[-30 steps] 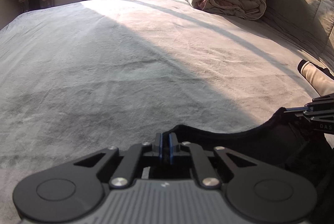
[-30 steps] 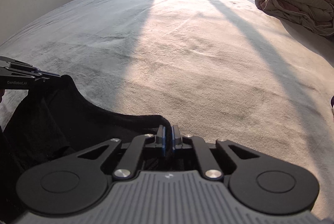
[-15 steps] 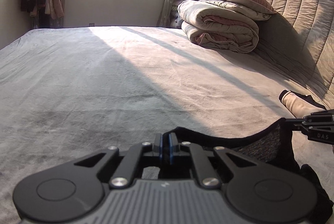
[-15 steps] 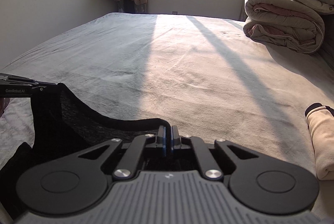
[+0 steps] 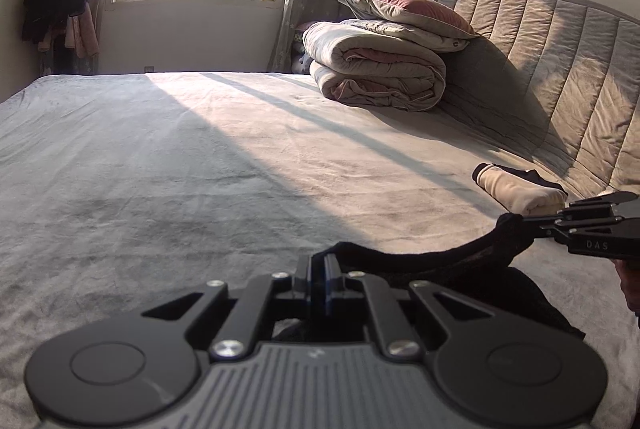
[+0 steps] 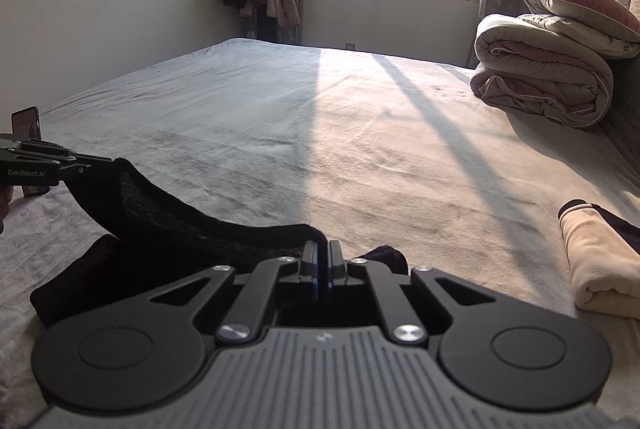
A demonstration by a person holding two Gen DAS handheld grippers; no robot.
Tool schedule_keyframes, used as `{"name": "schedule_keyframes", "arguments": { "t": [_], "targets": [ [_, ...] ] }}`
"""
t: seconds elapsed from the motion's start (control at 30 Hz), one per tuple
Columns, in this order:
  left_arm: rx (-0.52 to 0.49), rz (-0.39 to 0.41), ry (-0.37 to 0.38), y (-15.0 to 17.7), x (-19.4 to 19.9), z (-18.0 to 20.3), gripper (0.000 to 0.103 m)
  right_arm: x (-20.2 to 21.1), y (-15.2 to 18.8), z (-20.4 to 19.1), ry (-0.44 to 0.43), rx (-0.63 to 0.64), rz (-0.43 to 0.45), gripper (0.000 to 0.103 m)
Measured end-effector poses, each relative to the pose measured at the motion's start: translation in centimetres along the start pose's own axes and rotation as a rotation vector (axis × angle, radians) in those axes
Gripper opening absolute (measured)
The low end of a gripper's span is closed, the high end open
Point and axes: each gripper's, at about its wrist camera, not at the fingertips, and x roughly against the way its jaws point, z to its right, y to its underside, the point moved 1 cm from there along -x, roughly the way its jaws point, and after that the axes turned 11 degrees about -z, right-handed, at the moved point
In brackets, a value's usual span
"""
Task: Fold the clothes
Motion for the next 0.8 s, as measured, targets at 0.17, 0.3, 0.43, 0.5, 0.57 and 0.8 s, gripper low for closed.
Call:
{"name": "schedule_keyframes", "arguments": {
  "t": [0.17, 0.3, 0.43, 0.5, 0.57, 0.8],
  "targets": [
    [-0.032, -0.04, 0.044, 3.7, 0.2, 1.0, 0.006, 0.3, 3.1, -0.8, -0.016, -0.002, -0.039, 0.005],
    [-0.035, -0.073, 0.078, 6.4, -0.2, 1.6, 0.006, -0.4, 5.5, -1.3, -0.03, -0.012, -0.085, 0.005],
    [-0.046, -0.131, 0.092, 8.7, -1.1, 1.7, 0.006, -1.5, 7.8, -1.7, -0.045, -0.021, -0.131, 0.006],
    [-0.047, -0.154, 0.107, 9.5, -1.4, 1.5, 0.007, -2.0, 8.8, -1.5, -0.057, -0.029, -0.148, 0.007],
    [-0.042, -0.171, 0.131, 9.8, -1.4, 1.4, 0.007, -1.9, 9.3, -1.4, -0.074, -0.04, -0.139, 0.008],
    [0.088, -0.192, 0.247, 9.8, 0.1, -0.5, 0.033, 0.2, 9.3, 0.5, -0.182, -0.131, -0.139, 0.016]
  ]
}}
